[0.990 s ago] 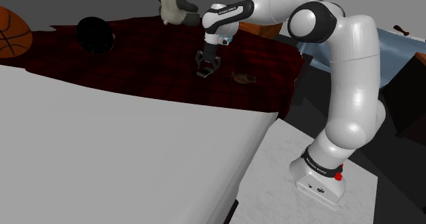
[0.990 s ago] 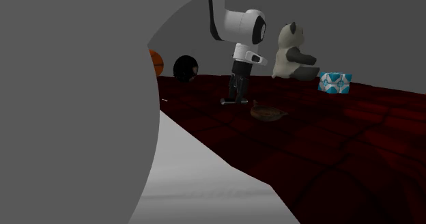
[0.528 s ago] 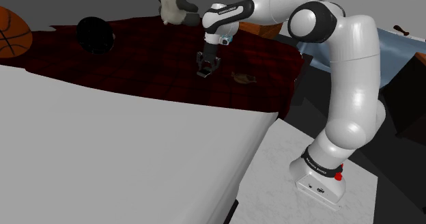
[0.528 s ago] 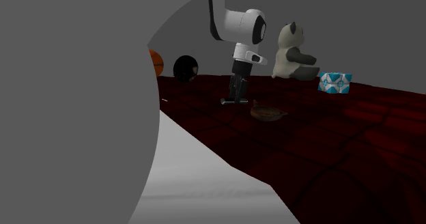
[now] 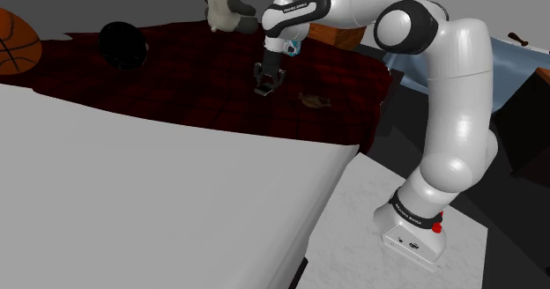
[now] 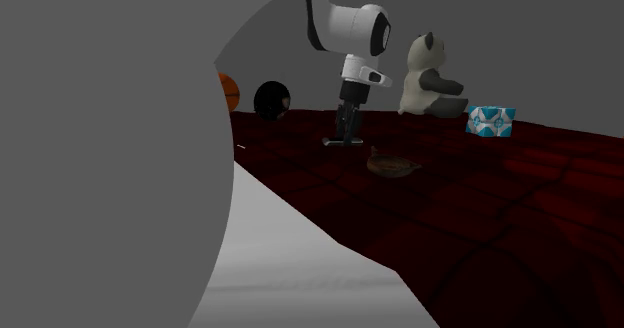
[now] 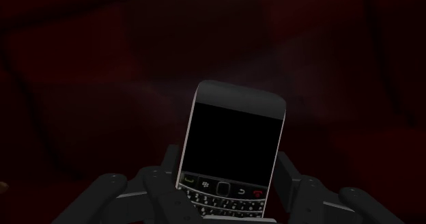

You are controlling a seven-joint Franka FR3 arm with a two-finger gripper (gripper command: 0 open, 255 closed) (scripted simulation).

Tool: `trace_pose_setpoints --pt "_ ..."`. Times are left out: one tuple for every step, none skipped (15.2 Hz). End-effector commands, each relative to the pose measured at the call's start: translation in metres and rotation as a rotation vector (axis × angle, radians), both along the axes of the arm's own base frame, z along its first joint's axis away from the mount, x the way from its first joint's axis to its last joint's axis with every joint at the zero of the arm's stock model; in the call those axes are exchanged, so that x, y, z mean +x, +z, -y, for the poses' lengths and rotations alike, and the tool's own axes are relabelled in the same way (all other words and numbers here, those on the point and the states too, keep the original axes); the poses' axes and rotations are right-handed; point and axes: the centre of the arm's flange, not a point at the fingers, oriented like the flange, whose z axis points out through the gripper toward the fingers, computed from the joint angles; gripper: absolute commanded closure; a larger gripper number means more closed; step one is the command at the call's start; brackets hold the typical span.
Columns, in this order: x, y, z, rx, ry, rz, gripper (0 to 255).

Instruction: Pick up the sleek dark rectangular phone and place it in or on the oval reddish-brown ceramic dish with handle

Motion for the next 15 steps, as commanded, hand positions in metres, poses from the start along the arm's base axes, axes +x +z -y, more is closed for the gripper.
trace_pose_setpoints --pt "0.000 0.011 0.001 0.000 0.000 0.000 255" --pt "0.000 0.016 0.001 0.000 0.000 0.000 255" --pt "0.000 0.021 0.001 0.000 0.000 0.000 255" --pt "0.000 0.027 0.001 0.000 0.000 0.000 255" --pt "0.000 0.032 0.001 0.000 0.000 0.000 255" --pt "0.000 0.037 0.001 0.000 0.000 0.000 255" --pt "0.000 0.043 0.001 0.000 0.000 0.000 255" --pt "0.000 0.048 0.001 0.000 0.000 0.000 255" --pt "0.000 0.053 0.001 0.000 0.000 0.000 255" --pt "0.000 0.058 0.001 0.000 0.000 0.000 255" --pt "0.000 0.064 0.001 0.000 0.000 0.000 255" --pt "0.000 0.069 0.001 0.000 0.000 0.000 255" --pt "0.000 0.074 0.001 0.000 0.000 0.000 255" --pt "0.000 0.080 0.001 0.000 0.000 0.000 255" --pt "0.000 0.085 0.001 0.000 0.000 0.000 255"
